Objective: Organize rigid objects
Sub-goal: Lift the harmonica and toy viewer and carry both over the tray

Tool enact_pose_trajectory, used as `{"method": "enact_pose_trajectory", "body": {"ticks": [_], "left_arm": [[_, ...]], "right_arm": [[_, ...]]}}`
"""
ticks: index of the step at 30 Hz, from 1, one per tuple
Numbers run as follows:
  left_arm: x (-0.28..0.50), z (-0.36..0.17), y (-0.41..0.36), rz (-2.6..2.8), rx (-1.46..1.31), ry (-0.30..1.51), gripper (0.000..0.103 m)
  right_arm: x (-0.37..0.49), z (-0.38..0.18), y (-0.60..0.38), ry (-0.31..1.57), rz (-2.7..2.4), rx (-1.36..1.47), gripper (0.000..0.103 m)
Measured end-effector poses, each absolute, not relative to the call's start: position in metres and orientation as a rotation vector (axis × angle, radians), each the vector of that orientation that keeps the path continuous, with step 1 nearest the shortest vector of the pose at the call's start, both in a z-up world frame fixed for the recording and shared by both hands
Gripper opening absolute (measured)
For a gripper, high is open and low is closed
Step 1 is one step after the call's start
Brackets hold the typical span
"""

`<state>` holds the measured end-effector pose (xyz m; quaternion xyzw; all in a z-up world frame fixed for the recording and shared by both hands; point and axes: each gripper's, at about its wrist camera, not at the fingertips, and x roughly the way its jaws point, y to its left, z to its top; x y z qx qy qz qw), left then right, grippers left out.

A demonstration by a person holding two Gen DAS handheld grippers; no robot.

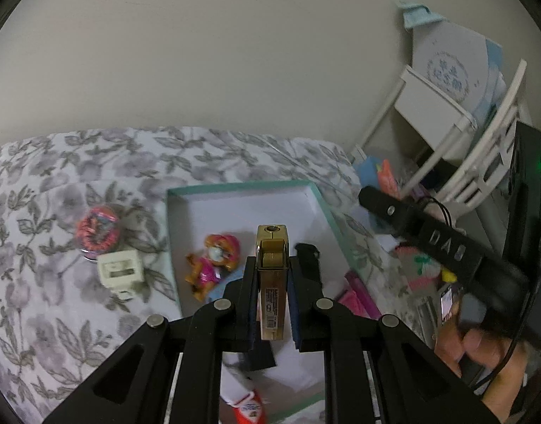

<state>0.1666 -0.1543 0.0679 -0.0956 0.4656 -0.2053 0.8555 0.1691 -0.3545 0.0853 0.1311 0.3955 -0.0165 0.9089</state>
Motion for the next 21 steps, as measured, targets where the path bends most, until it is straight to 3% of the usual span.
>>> {"method": "enact_pose_trajectory", "body": {"ticks": [8,21], "left_arm": [[0.164,0.056,-0.182,-0.468,-0.154,1.021,0.016],[0.165,0.017,-0.2,-0.463,-0.112,1.124,0.016]], "right_arm": [[0.168,0.072,-0.388,0.87,-0.111,0.3,0.044],[0.185,-0.004,-0.379,1.087,-0.112,0.279,0.044]]}}
